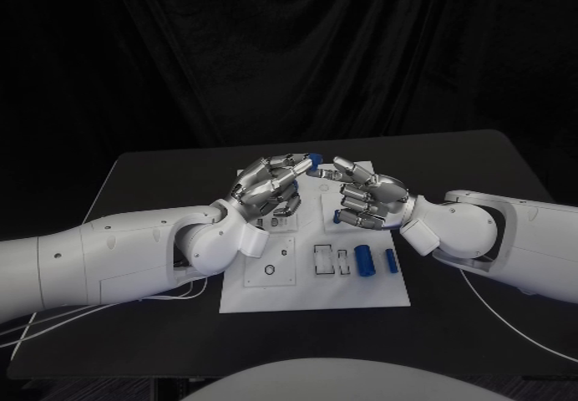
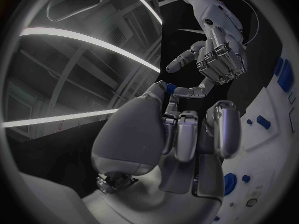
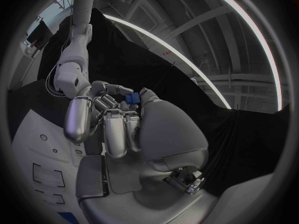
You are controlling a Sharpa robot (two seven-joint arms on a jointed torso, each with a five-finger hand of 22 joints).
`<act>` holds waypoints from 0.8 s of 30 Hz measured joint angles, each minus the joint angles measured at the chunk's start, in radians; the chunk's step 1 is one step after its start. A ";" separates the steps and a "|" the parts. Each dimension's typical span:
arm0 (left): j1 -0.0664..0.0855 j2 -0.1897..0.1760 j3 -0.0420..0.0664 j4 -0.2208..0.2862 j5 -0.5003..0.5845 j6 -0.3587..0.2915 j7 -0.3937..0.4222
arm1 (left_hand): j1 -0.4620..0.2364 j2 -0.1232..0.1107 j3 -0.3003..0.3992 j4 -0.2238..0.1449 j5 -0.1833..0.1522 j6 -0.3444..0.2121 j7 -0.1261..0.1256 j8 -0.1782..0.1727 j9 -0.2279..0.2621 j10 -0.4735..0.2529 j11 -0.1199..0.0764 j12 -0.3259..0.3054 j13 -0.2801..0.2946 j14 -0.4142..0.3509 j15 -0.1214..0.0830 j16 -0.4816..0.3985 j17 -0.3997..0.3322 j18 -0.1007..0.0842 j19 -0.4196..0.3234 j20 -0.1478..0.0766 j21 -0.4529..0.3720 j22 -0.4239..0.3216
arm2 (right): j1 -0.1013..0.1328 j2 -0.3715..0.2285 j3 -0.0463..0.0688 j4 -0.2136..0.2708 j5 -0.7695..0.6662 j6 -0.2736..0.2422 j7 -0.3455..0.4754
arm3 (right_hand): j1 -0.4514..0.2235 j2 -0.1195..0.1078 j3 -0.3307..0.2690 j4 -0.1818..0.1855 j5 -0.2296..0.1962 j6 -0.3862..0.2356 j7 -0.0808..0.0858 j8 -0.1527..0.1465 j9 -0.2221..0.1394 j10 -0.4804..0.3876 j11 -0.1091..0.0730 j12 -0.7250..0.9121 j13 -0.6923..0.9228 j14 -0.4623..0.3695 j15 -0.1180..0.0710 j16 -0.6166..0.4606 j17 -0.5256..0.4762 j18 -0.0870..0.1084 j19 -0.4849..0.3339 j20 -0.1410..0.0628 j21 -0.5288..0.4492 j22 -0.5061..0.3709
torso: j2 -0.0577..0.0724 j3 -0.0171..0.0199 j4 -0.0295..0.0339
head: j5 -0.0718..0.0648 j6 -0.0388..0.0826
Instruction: Assemble the parts on the task board
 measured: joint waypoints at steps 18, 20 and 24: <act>-0.003 0.005 -0.002 -0.003 0.000 0.019 -0.001 | 0.015 0.004 0.000 0.000 -0.002 -0.005 0.005 -0.004 0.000 -0.003 0.003 0.002 0.000 0.000 0.000 0.000 0.000 0.000 0.000 0.000 0.000 0.000 | 0.000 0.015 0.001 -0.013 0.002 -0.009 -0.024 | 0.011 -0.008 -0.006 -0.013 -0.013 -0.009 -0.002 0.031 -0.001 -0.005 -0.005 -0.007 0.014 0.000 0.000 0.000 0.000 0.000 -0.003 -0.004 -0.010 0.000 | -0.001 0.0000 -0.0006 | 0.001 0.001; -0.003 0.006 -0.001 -0.004 0.000 0.022 -0.001 | 0.015 0.004 0.000 0.000 -0.002 -0.005 0.005 -0.006 0.000 -0.003 0.003 0.002 0.000 0.000 0.000 0.000 0.000 0.000 0.000 0.000 0.000 0.000 | 0.000 0.016 0.001 -0.014 0.002 -0.010 -0.025 | 0.012 -0.007 -0.004 -0.015 -0.020 -0.012 -0.005 0.042 -0.001 -0.006 -0.007 -0.007 0.014 -0.002 -0.002 0.000 0.000 0.009 -0.007 -0.007 -0.015 0.000 | -0.001 0.0000 -0.0007 | 0.001 0.001; -0.003 0.007 -0.001 -0.007 0.000 0.026 -0.002 | 0.016 0.005 -0.003 0.003 -0.002 -0.006 0.006 -0.006 0.000 -0.004 0.003 0.004 0.000 0.000 0.000 0.000 0.000 0.000 -0.006 -0.002 -0.003 0.000 | 0.000 0.017 0.001 -0.014 0.002 -0.011 -0.024 | 0.023 -0.009 0.006 -0.030 -0.020 0.024 -0.012 0.076 0.002 -0.006 -0.007 -0.007 0.021 -0.002 -0.009 0.000 0.000 0.017 -0.007 -0.007 -0.015 0.000 | -0.002 0.0006 -0.0011 | 0.004 -0.001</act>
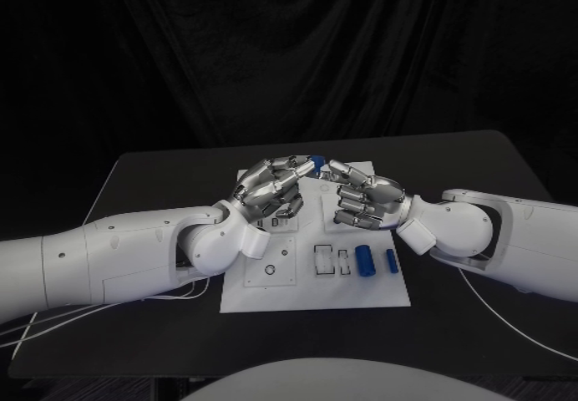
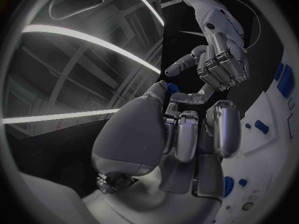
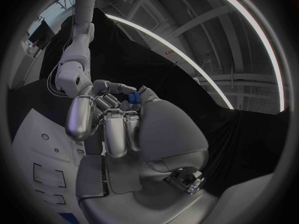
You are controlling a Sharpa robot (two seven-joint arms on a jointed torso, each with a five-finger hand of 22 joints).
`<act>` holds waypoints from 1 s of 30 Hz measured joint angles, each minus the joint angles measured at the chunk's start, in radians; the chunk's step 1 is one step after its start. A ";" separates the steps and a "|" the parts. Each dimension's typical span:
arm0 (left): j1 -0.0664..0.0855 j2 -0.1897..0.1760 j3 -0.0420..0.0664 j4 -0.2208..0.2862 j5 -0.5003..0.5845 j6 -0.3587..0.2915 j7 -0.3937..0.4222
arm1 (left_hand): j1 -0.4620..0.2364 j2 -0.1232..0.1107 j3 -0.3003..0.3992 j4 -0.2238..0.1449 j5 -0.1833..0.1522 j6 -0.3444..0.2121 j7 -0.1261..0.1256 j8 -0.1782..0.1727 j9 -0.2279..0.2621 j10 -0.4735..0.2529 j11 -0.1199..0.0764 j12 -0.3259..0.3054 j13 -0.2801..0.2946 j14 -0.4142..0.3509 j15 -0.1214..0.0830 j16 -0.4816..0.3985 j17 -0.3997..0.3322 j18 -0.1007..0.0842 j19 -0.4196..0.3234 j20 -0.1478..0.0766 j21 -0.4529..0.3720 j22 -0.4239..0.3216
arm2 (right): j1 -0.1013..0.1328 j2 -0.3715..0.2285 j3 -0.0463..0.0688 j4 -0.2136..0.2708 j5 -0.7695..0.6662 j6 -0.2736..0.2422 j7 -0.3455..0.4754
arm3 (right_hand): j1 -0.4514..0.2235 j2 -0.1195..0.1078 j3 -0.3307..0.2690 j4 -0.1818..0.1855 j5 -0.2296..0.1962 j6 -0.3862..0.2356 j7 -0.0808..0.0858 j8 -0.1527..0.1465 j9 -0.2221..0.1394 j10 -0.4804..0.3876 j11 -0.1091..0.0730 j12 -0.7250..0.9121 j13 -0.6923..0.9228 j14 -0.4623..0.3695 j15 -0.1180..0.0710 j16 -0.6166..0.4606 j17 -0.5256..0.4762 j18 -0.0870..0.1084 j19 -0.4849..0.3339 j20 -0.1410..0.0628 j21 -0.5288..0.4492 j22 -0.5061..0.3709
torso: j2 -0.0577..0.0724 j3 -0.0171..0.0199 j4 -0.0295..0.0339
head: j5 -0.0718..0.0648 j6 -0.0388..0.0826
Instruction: Assemble the parts on the task board
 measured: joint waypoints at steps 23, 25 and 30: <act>-0.003 0.000 0.000 -0.007 -0.001 0.015 0.000 | 0.012 0.001 0.000 0.000 -0.004 -0.001 0.001 -0.004 -0.003 -0.002 0.002 -0.004 0.000 0.000 0.000 0.000 0.000 0.000 -0.001 0.002 -0.003 0.000 | 0.000 0.001 0.000 0.001 0.000 -0.017 0.010 | 0.038 0.014 0.009 -0.026 0.017 0.137 0.012 0.089 0.016 0.000 -0.003 -0.003 0.206 -0.002 -0.005 0.000 0.000 0.000 0.000 0.000 0.000 0.000 | 0.000 -0.0007 0.0008 | 0.000 -0.016; -0.003 0.000 0.000 -0.008 -0.001 0.016 -0.002 | 0.013 0.000 0.000 0.000 -0.004 -0.001 0.001 -0.007 -0.003 -0.002 0.002 -0.004 0.000 0.000 0.000 0.000 0.000 0.000 -0.001 0.002 -0.003 0.000 | 0.000 0.001 0.000 0.001 0.000 -0.021 0.010 | 0.038 0.015 0.009 -0.026 0.017 0.137 0.012 0.089 0.017 0.000 -0.003 -0.002 0.206 -0.002 -0.005 0.000 0.000 0.000 0.000 0.000 0.000 0.000 | 0.000 -0.0007 0.0007 | 0.000 -0.017; -0.003 0.000 0.000 -0.009 0.000 0.019 -0.008 | 0.017 0.001 0.000 0.000 -0.004 -0.002 0.001 -0.004 -0.003 -0.003 0.003 -0.003 0.000 0.000 0.000 0.000 0.000 0.000 -0.001 0.002 -0.003 0.000 | 0.000 0.003 0.000 0.002 0.000 -0.034 0.008 | 0.039 0.016 0.007 -0.024 0.004 0.141 0.015 0.095 0.014 0.000 -0.003 0.000 0.205 -0.003 -0.002 0.000 0.000 0.000 0.000 0.000 0.000 0.000 | 0.001 -0.0006 0.0007 | -0.001 -0.019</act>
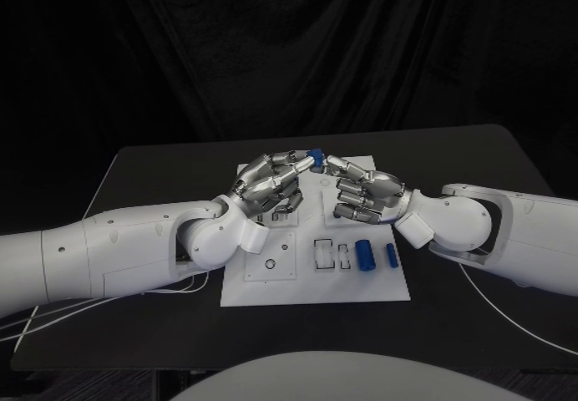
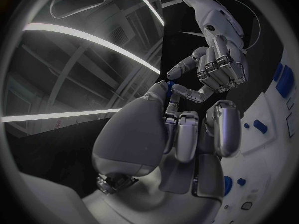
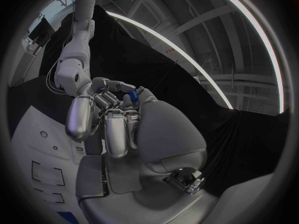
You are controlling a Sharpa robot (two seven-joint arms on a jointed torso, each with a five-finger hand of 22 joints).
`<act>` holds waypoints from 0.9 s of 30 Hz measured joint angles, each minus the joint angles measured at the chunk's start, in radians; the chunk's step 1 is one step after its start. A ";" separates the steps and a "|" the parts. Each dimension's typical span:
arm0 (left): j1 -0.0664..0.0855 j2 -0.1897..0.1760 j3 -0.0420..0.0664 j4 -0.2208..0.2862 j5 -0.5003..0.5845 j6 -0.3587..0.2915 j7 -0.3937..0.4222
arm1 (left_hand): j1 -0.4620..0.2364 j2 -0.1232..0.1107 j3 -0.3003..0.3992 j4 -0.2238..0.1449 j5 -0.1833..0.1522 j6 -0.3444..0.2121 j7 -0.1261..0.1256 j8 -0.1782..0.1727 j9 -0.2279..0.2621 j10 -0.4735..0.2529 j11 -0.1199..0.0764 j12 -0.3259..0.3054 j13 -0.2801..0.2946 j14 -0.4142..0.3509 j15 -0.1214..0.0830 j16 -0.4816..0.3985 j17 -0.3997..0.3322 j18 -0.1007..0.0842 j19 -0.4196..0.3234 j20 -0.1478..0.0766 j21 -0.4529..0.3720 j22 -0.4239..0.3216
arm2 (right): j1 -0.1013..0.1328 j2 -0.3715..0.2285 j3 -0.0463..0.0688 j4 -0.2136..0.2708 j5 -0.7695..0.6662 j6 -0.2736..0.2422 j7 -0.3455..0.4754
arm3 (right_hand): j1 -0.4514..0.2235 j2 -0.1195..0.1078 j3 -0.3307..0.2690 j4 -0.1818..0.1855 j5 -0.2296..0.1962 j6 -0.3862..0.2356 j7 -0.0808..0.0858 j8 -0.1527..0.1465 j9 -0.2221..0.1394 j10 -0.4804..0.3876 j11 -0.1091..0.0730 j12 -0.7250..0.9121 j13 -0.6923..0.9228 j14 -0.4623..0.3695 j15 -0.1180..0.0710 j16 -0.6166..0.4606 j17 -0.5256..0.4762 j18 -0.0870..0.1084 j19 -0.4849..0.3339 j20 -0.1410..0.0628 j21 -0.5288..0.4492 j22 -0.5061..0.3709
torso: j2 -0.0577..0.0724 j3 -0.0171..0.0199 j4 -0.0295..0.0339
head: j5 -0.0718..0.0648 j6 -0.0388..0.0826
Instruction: Assemble the parts on the task board
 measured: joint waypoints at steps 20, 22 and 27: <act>-0.001 0.003 0.000 -0.003 0.000 0.010 -0.038 | 0.006 0.000 -0.003 -0.003 0.004 -0.002 0.002 0.000 -0.001 0.002 -0.002 0.002 0.000 0.004 0.004 0.000 0.000 0.000 -0.013 0.002 -0.017 0.000 | 0.000 0.004 0.000 0.001 -0.001 -0.038 -0.023 | 0.005 -0.005 -0.019 0.003 -0.017 0.021 0.012 0.005 -0.010 -0.001 0.001 -0.002 -0.002 0.005 0.006 -0.004 0.000 0.000 -0.004 0.004 -0.007 0.000 | -0.001 0.0000 -0.0007 | -0.001 -0.010; -0.001 0.003 0.000 -0.004 0.000 0.011 -0.043 | 0.007 0.000 -0.003 -0.003 0.004 -0.002 0.002 0.000 -0.001 0.002 -0.002 0.002 0.000 0.004 0.004 0.000 0.000 0.000 -0.013 0.002 -0.017 0.000 | 0.000 0.005 0.000 0.002 -0.001 -0.039 -0.023 | 0.014 -0.008 -0.013 -0.007 -0.010 0.039 0.009 0.010 -0.010 -0.001 0.001 -0.002 -0.002 0.006 0.007 -0.004 0.000 0.000 -0.004 0.004 -0.012 0.000 | -0.001 0.0000 -0.0008 | 0.000 -0.011; -0.002 0.004 0.000 -0.006 0.000 0.011 -0.053 | 0.008 0.000 -0.005 -0.005 0.008 -0.004 0.004 0.000 -0.001 0.002 -0.002 0.003 0.000 0.004 0.004 0.000 0.000 0.000 -0.013 0.002 -0.017 0.000 | 0.000 0.005 0.000 0.002 -0.001 -0.040 -0.024 | 0.020 -0.014 -0.008 -0.018 -0.002 0.067 0.009 0.027 -0.009 -0.002 0.002 -0.002 -0.002 0.006 0.007 -0.004 0.000 0.000 -0.004 0.004 -0.012 0.000 | -0.001 0.0000 -0.0008 | -0.002 -0.013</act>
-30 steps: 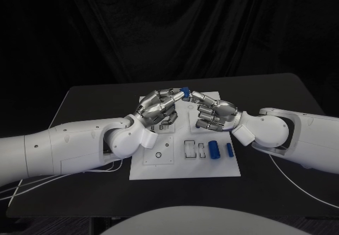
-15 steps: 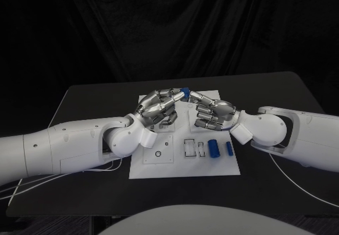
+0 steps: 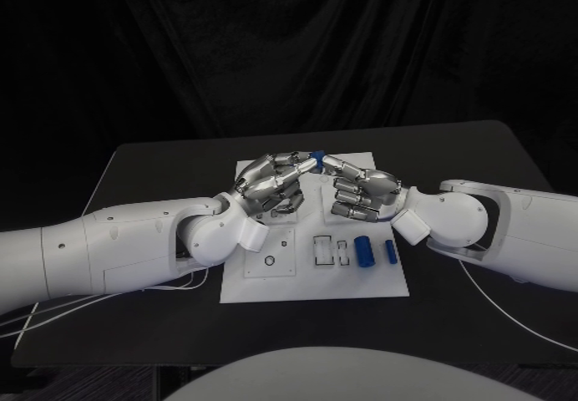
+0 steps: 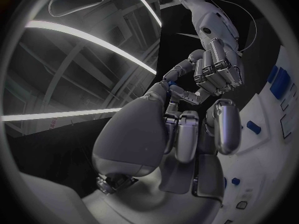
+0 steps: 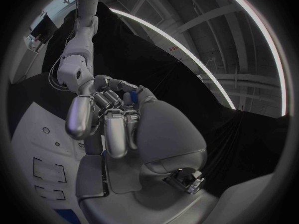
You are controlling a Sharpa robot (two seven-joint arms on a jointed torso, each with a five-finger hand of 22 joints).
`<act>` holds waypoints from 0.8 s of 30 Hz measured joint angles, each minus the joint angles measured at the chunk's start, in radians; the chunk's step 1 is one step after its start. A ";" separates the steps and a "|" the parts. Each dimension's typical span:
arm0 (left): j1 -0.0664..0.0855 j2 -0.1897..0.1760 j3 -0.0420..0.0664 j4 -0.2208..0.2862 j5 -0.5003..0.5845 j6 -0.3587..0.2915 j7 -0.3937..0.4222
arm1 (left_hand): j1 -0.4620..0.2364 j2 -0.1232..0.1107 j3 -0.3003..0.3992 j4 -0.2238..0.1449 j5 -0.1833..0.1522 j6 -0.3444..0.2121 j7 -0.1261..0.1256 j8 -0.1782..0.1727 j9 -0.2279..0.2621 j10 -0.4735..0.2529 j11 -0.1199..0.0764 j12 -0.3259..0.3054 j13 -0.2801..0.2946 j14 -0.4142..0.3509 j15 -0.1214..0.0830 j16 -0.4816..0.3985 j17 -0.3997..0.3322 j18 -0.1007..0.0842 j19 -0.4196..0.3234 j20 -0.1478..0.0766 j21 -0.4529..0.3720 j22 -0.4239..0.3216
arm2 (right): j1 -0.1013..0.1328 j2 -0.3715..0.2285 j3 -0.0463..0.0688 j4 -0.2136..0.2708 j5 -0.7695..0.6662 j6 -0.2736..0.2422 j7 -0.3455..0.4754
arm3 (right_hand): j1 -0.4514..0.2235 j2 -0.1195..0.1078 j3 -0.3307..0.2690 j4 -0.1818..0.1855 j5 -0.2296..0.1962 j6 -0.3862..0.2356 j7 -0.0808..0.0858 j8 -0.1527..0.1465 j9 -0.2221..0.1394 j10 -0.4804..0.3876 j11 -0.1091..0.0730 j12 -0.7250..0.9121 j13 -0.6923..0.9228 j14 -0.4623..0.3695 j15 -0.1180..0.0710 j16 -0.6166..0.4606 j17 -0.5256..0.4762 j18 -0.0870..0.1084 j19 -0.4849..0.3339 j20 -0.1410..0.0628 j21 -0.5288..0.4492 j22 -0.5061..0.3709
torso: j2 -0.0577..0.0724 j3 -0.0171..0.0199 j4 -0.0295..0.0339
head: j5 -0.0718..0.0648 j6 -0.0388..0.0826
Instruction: Assemble the parts on the task board
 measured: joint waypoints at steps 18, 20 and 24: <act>-0.003 0.000 0.000 -0.001 -0.002 0.003 -0.020 | 0.002 0.002 -0.024 0.016 -0.057 -0.033 0.000 -0.015 -0.008 0.003 0.004 -0.003 0.000 -0.004 0.004 0.000 0.000 0.000 -0.011 0.004 -0.018 0.000 | -0.001 -0.004 -0.001 0.001 -0.002 -0.017 0.003 | 0.012 -0.012 0.032 -0.034 0.117 0.064 -0.010 0.055 0.024 0.002 0.006 0.001 -0.012 -0.001 0.002 -0.004 0.000 0.000 -0.007 0.000 0.000 0.000 | 0.001 0.0001 0.0001 | 0.005 0.000; -0.003 -0.003 0.000 -0.004 -0.002 0.003 -0.022 | 0.003 0.003 -0.036 0.023 -0.075 -0.054 0.003 -0.024 -0.019 0.002 0.005 -0.002 0.000 -0.004 0.004 0.000 0.000 0.000 -0.013 0.006 -0.027 0.000 | -0.001 -0.006 0.000 0.001 -0.004 -0.019 0.004 | 0.012 -0.012 0.038 -0.036 0.127 0.064 -0.010 0.058 0.030 0.002 0.006 0.001 -0.024 -0.001 0.002 -0.004 0.000 0.000 -0.007 0.000 0.000 0.000 | 0.001 0.0001 0.0001 | 0.006 0.000; -0.003 -0.008 0.000 -0.005 -0.001 0.002 -0.028 | 0.004 0.004 -0.052 0.032 -0.090 -0.097 0.004 -0.031 -0.039 0.001 0.005 -0.001 0.001 -0.004 0.004 0.000 0.000 0.000 -0.018 0.004 -0.033 0.000 | -0.001 -0.009 0.000 0.002 -0.008 -0.022 0.004 | 0.016 -0.016 0.049 -0.034 0.158 0.067 -0.007 0.062 0.030 0.004 0.011 0.000 -0.046 -0.004 0.006 -0.004 0.000 0.000 -0.011 0.003 0.000 0.000 | 0.001 0.0001 0.0005 | 0.007 0.000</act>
